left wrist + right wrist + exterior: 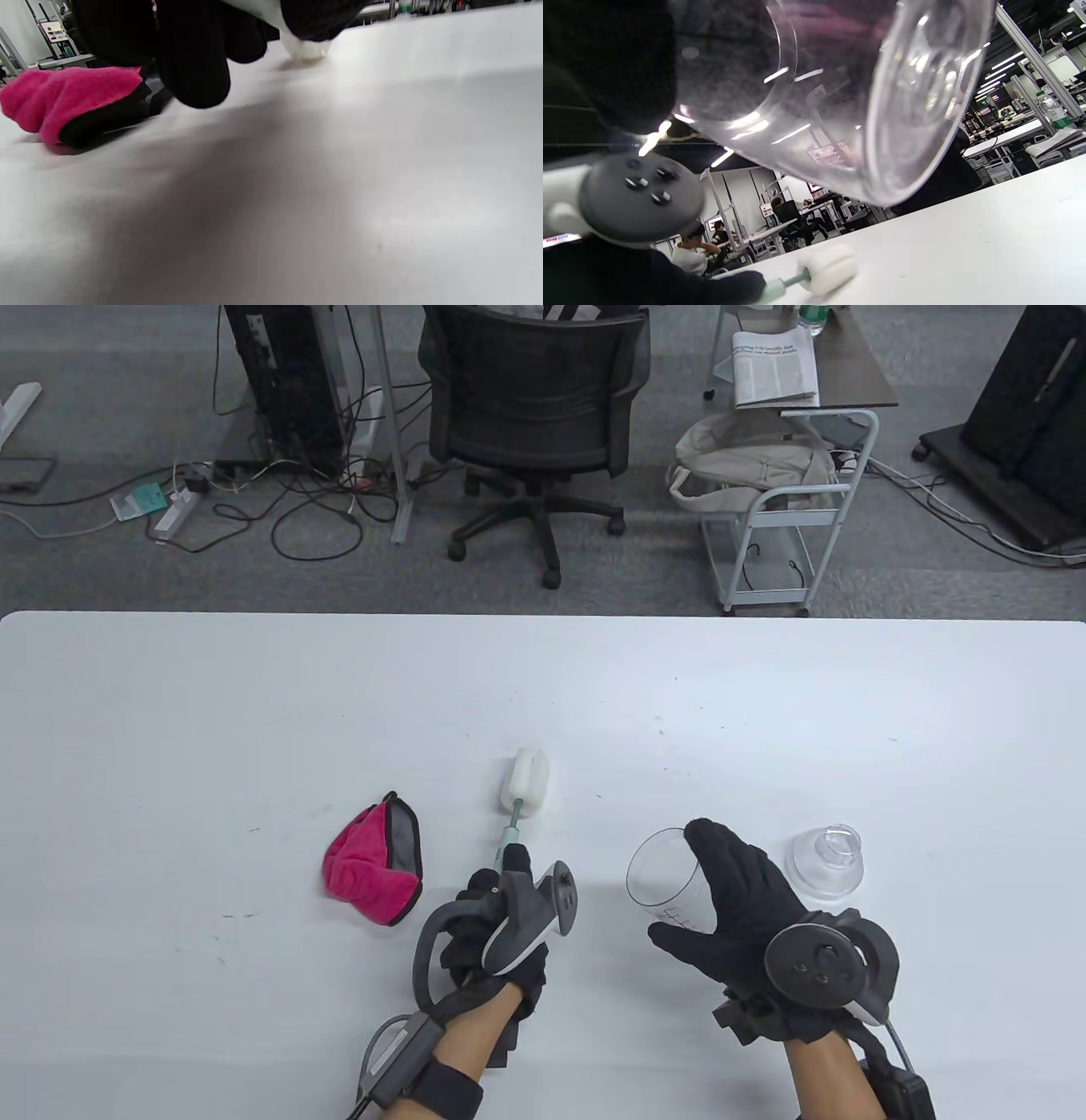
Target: Brush the shaker cup with the cup brush
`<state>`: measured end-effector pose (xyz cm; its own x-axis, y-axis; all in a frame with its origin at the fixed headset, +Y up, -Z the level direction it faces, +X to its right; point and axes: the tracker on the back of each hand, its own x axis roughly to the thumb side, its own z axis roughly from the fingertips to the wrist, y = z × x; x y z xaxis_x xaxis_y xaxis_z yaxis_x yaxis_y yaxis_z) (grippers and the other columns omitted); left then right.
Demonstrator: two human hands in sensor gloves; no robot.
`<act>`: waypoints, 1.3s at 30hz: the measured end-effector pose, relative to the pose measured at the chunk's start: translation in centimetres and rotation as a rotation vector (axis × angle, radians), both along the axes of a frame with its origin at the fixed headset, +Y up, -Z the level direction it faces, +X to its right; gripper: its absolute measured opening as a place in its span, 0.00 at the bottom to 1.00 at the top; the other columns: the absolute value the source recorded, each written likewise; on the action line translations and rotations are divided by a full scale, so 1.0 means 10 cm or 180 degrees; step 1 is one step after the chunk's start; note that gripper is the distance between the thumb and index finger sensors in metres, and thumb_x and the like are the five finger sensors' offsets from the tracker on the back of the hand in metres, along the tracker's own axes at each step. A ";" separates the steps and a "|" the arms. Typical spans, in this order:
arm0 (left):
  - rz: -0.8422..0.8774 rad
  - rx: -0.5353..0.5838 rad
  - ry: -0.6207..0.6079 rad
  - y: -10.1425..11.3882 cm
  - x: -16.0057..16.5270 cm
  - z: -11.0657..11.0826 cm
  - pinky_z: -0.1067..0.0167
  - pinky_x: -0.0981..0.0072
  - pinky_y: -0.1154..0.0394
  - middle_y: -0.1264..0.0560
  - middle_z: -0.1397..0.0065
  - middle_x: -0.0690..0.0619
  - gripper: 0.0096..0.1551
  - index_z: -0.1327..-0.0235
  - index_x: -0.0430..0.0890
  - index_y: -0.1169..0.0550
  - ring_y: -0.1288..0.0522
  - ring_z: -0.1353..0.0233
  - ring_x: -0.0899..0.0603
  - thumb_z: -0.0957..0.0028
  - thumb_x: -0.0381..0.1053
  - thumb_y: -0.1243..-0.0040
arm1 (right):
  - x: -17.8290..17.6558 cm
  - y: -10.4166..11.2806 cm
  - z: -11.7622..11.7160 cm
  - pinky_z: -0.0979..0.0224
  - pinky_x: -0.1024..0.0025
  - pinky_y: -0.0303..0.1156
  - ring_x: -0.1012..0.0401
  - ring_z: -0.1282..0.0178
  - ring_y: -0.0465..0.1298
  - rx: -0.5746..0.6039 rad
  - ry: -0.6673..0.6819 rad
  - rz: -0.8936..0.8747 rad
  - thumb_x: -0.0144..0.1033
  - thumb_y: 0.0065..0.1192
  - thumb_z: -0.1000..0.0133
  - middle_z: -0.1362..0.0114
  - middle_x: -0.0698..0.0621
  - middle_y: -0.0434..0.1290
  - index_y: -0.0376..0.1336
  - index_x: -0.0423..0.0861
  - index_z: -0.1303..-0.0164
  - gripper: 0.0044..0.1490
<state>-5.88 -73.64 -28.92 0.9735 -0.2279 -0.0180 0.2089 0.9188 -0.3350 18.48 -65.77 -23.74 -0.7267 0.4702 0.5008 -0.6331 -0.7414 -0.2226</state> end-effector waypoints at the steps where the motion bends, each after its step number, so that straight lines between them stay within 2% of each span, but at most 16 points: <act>1: -0.0018 -0.0120 -0.0068 -0.05 0.03 -0.03 0.34 0.31 0.31 0.32 0.26 0.39 0.41 0.17 0.53 0.53 0.23 0.36 0.35 0.38 0.46 0.47 | 0.01 0.00 0.00 0.23 0.35 0.64 0.42 0.26 0.71 0.0006 0.0002 -0.0036 0.66 0.74 0.54 0.18 0.39 0.57 0.36 0.55 0.17 0.68; 4: -0.0060 -0.0200 -0.0033 -0.12 0.08 -0.06 0.32 0.30 0.33 0.33 0.24 0.38 0.42 0.17 0.51 0.55 0.25 0.34 0.34 0.37 0.47 0.47 | 0.01 0.02 0.02 0.23 0.35 0.64 0.42 0.26 0.71 0.0039 0.0008 -0.0100 0.66 0.74 0.54 0.19 0.39 0.57 0.36 0.55 0.18 0.68; 6: 0.0032 -0.0388 -0.0055 -0.14 0.07 -0.08 0.31 0.30 0.34 0.33 0.23 0.39 0.41 0.16 0.50 0.52 0.26 0.32 0.33 0.37 0.51 0.48 | 0.01 0.03 0.04 0.23 0.35 0.65 0.41 0.26 0.71 0.0084 0.0025 -0.0107 0.66 0.74 0.54 0.19 0.39 0.57 0.36 0.55 0.18 0.68; 9: 0.0174 -0.0538 -0.0014 -0.06 0.00 -0.09 0.30 0.28 0.37 0.38 0.19 0.37 0.43 0.16 0.50 0.53 0.29 0.29 0.30 0.37 0.55 0.49 | 0.02 0.04 0.06 0.23 0.36 0.65 0.41 0.26 0.71 0.0124 0.0024 -0.0149 0.66 0.74 0.54 0.19 0.39 0.57 0.36 0.54 0.17 0.68; 11: 0.0334 -0.0287 -0.0024 0.22 -0.11 -0.08 0.30 0.28 0.37 0.39 0.19 0.37 0.44 0.15 0.50 0.52 0.30 0.28 0.30 0.38 0.57 0.48 | 0.04 0.05 0.07 0.23 0.36 0.65 0.41 0.26 0.71 0.0154 0.0019 -0.0209 0.66 0.74 0.53 0.19 0.39 0.57 0.36 0.54 0.18 0.68; 14: 0.0496 0.0520 0.0312 0.63 -0.44 -0.10 0.33 0.27 0.34 0.38 0.18 0.36 0.48 0.14 0.48 0.49 0.31 0.28 0.28 0.40 0.61 0.41 | 0.06 0.03 0.06 0.24 0.36 0.66 0.41 0.27 0.72 0.0095 0.0053 -0.0336 0.66 0.73 0.53 0.17 0.40 0.55 0.35 0.53 0.18 0.69; 16: 0.0419 0.0492 0.0601 0.71 -0.69 -0.17 0.32 0.26 0.36 0.43 0.13 0.35 0.52 0.14 0.48 0.51 0.37 0.22 0.23 0.42 0.64 0.39 | 0.04 0.01 0.05 0.24 0.36 0.66 0.41 0.26 0.71 0.0060 0.0081 -0.0371 0.65 0.73 0.53 0.18 0.39 0.55 0.34 0.54 0.18 0.69; 19: 0.0075 0.0101 0.0924 0.51 -1.01 -0.30 0.29 0.25 0.41 0.53 0.10 0.36 0.57 0.14 0.48 0.56 0.47 0.18 0.19 0.42 0.66 0.40 | 0.00 -0.01 0.05 0.23 0.37 0.66 0.41 0.26 0.72 0.0035 0.0122 -0.0349 0.65 0.73 0.52 0.18 0.39 0.55 0.34 0.56 0.18 0.68; 22: -0.0040 -0.0239 0.0956 0.22 -1.22 -0.39 0.28 0.26 0.41 0.52 0.09 0.38 0.56 0.14 0.48 0.55 0.46 0.17 0.21 0.42 0.67 0.41 | -0.06 -0.02 0.04 0.23 0.37 0.66 0.41 0.27 0.72 0.0003 0.0173 -0.0297 0.66 0.72 0.52 0.18 0.39 0.56 0.35 0.56 0.18 0.68; 25: 0.0200 -0.0386 0.0906 -0.02 -1.32 -0.43 0.29 0.28 0.39 0.43 0.12 0.37 0.50 0.14 0.48 0.49 0.41 0.19 0.24 0.42 0.64 0.40 | -0.11 -0.03 0.03 0.24 0.37 0.66 0.41 0.27 0.73 -0.0053 0.0262 -0.0333 0.66 0.72 0.52 0.18 0.39 0.56 0.36 0.55 0.17 0.67; 29: -0.0191 0.0157 0.0747 -0.10 -1.33 -0.46 0.32 0.32 0.32 0.31 0.21 0.39 0.38 0.19 0.49 0.38 0.29 0.26 0.30 0.41 0.51 0.37 | -0.17 -0.03 0.04 0.24 0.38 0.67 0.41 0.28 0.74 -0.0100 0.0388 -0.0399 0.66 0.73 0.53 0.19 0.38 0.57 0.36 0.54 0.17 0.67; 32: -0.0385 0.0622 0.0626 -0.04 -1.34 -0.45 0.39 0.37 0.25 0.21 0.33 0.44 0.25 0.30 0.50 0.26 0.20 0.37 0.37 0.41 0.46 0.38 | -0.21 -0.04 0.05 0.25 0.38 0.68 0.42 0.28 0.74 -0.0144 0.0447 -0.0407 0.67 0.72 0.53 0.19 0.38 0.58 0.37 0.54 0.17 0.67; 33: -0.0332 0.0726 0.0585 0.00 -1.35 -0.44 0.40 0.38 0.25 0.20 0.35 0.45 0.24 0.31 0.50 0.26 0.19 0.38 0.39 0.41 0.45 0.38 | -0.21 -0.04 0.06 0.25 0.39 0.68 0.42 0.29 0.74 -0.0155 0.0471 -0.0415 0.67 0.72 0.53 0.20 0.38 0.58 0.37 0.54 0.17 0.67; 35: -0.0099 0.1044 0.0574 0.14 -1.35 -0.37 0.41 0.39 0.24 0.20 0.36 0.46 0.24 0.31 0.50 0.26 0.19 0.40 0.40 0.41 0.45 0.38 | -0.21 -0.04 0.06 0.25 0.39 0.69 0.42 0.29 0.75 -0.0174 0.0484 -0.0437 0.67 0.72 0.53 0.20 0.37 0.59 0.37 0.53 0.18 0.67; 37: 0.0384 0.1345 0.0424 0.39 -1.31 -0.26 0.41 0.40 0.24 0.20 0.36 0.46 0.24 0.31 0.50 0.27 0.19 0.40 0.40 0.41 0.46 0.39 | -0.21 -0.05 0.05 0.26 0.41 0.70 0.42 0.30 0.76 -0.0213 0.0517 -0.0585 0.68 0.72 0.53 0.21 0.37 0.60 0.37 0.54 0.18 0.67; 39: 0.1268 0.1685 0.0175 0.74 -1.17 -0.07 0.41 0.40 0.24 0.21 0.36 0.46 0.24 0.30 0.49 0.28 0.19 0.40 0.40 0.40 0.45 0.39 | -0.21 -0.04 0.06 0.28 0.42 0.72 0.42 0.31 0.77 -0.0315 0.0639 -0.0985 0.68 0.72 0.54 0.21 0.37 0.60 0.39 0.55 0.19 0.65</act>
<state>-17.63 -66.20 -29.58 0.9760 0.2025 -0.0805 -0.1854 0.9656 0.1822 16.38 -66.21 -23.19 -0.4347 0.7052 0.5601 -0.8541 -0.5200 -0.0082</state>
